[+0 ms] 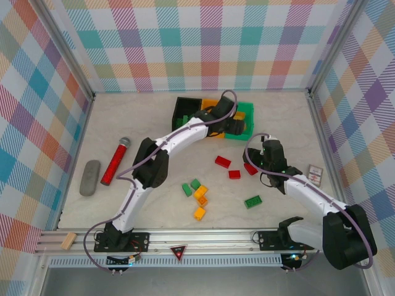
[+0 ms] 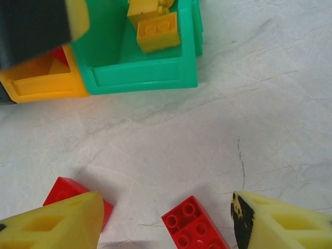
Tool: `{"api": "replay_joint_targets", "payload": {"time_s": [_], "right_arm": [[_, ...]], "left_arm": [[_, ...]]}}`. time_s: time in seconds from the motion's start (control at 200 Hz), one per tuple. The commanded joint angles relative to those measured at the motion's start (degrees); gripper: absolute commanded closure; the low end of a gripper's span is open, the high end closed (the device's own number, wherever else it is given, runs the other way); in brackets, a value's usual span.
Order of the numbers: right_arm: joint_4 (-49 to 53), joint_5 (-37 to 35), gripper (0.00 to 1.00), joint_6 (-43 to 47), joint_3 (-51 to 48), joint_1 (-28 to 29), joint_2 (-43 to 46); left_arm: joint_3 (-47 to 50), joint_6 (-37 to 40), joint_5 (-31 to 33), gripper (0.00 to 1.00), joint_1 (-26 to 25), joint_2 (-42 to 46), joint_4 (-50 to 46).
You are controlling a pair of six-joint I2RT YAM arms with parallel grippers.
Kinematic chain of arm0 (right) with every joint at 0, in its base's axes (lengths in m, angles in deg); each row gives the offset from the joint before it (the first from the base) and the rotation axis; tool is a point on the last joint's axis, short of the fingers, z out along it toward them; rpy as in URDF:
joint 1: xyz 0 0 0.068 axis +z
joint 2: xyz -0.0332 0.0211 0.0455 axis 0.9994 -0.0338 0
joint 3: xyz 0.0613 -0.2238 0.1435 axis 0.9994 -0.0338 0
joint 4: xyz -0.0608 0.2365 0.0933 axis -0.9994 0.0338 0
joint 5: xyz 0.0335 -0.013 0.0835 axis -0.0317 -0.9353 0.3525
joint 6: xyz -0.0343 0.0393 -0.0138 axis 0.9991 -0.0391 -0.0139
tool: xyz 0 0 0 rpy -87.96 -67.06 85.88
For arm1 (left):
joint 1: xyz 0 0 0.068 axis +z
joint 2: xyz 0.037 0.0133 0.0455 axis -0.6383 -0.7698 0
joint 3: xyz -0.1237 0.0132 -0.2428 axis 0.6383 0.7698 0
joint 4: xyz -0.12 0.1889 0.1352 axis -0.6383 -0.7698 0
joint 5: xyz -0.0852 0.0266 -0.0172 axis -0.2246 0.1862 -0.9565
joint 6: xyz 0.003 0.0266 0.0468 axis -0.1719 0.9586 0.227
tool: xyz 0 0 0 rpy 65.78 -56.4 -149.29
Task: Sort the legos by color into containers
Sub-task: Place the lego in the container, then pick up the lego from the center of the table.
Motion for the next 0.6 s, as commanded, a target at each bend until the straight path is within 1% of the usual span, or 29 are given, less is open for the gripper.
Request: {"api": "replay_joint_targets", "payload": {"time_s": [0.0,0.07,0.095,0.195,0.295,0.425,0.525,0.595], "right_arm": [[-1.2,2.7,0.33,0.5,2.0,-0.5,-1.7],[-1.5,3.8,0.33,0.4,2.1,-0.5,-2.4],[-1.6,4.2,0.33,0.2,2.2,-0.5,-2.6],[-1.8,6.3,0.34,0.4,2.4,-0.4,-3.4],[-3.5,7.1,0.34,0.8,1.5,0.2,-2.7],[-2.9,7.8,0.34,0.8,2.0,0.2,-3.8],[-3.6,9.1,0.34,1.1,1.9,0.9,-4.6],[-2.8,9.0,0.35,2.8,3.0,2.3,-6.3]], "left_arm": [[10.6,-0.8,0.5,0.17,-0.6,10.8,8.9],[19.1,-1.1,1.4,0.17,-0.6,15.9,11.7],[21.7,-1.1,1.8,0.17,-0.5,17.8,14.0],[30.7,-1.3,2.8,0.17,-0.5,24.1,16.0],[38.5,-3.9,1.6,0.18,-0.5,28.3,17.8],[45.9,-6.6,1.2,0.17,-0.5,31.5,19.0],[48.9,-7.7,1.2,0.17,-0.5,32.3,18.7],[50.9,-7.9,1.1,0.18,-0.5,33.0,19.3]]}}
